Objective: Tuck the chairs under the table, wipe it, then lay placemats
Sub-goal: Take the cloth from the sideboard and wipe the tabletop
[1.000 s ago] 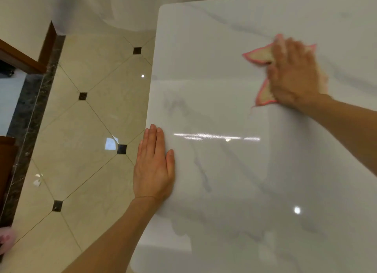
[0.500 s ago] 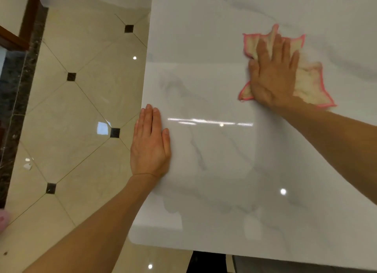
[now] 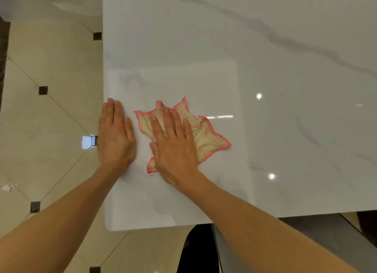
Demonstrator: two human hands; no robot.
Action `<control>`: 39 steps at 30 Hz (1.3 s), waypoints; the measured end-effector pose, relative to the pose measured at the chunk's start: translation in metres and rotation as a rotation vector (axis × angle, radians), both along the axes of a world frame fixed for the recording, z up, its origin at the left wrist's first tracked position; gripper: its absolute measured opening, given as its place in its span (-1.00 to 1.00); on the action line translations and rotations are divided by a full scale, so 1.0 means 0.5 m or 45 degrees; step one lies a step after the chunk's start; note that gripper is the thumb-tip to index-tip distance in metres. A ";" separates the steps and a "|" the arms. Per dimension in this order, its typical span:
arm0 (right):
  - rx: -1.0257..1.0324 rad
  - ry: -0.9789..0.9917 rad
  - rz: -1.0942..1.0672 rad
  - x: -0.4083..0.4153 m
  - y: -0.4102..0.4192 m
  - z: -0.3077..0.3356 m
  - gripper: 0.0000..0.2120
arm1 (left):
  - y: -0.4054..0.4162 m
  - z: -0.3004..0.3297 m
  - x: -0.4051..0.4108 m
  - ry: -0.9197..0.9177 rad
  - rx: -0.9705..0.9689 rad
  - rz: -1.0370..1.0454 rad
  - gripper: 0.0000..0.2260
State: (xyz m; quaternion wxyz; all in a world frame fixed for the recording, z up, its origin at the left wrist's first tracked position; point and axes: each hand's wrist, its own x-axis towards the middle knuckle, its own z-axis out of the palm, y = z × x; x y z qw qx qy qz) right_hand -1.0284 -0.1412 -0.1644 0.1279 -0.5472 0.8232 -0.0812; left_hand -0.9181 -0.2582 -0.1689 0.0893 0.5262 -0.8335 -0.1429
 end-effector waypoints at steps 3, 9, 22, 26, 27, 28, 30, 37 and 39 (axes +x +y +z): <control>0.016 -0.024 0.012 0.033 0.079 -0.005 -0.35 | -0.001 0.007 -0.006 -0.052 0.017 -0.006 -0.53; 0.037 -0.127 0.008 0.120 0.143 0.017 -0.34 | -0.023 0.050 0.013 -0.246 0.071 -0.122 -0.52; -0.093 0.021 0.438 0.004 0.202 -0.017 -0.45 | 0.058 0.076 -0.072 -0.251 -0.139 -0.246 -0.50; -0.101 0.038 0.171 -0.165 0.257 -0.009 -0.44 | 0.158 0.072 -0.165 -0.188 -0.088 -0.393 -0.49; -0.086 0.052 0.109 -0.210 0.278 -0.007 -0.43 | 0.184 0.067 -0.188 -0.174 -0.063 -0.420 -0.49; -0.061 0.076 0.057 -0.252 0.297 -0.004 -0.43 | 0.210 0.065 -0.209 -0.160 -0.035 -0.434 -0.48; -0.001 0.121 -0.043 -0.345 0.350 0.001 -0.42 | 0.271 0.062 -0.261 -0.125 -0.006 -0.467 -0.48; 0.120 0.144 -0.247 -0.611 0.554 0.004 -0.41 | 0.475 0.058 -0.436 -0.115 0.020 -0.658 -0.44; 0.140 0.132 -0.324 -0.681 0.615 0.007 -0.40 | 0.531 0.054 -0.494 -0.108 0.030 -0.685 -0.44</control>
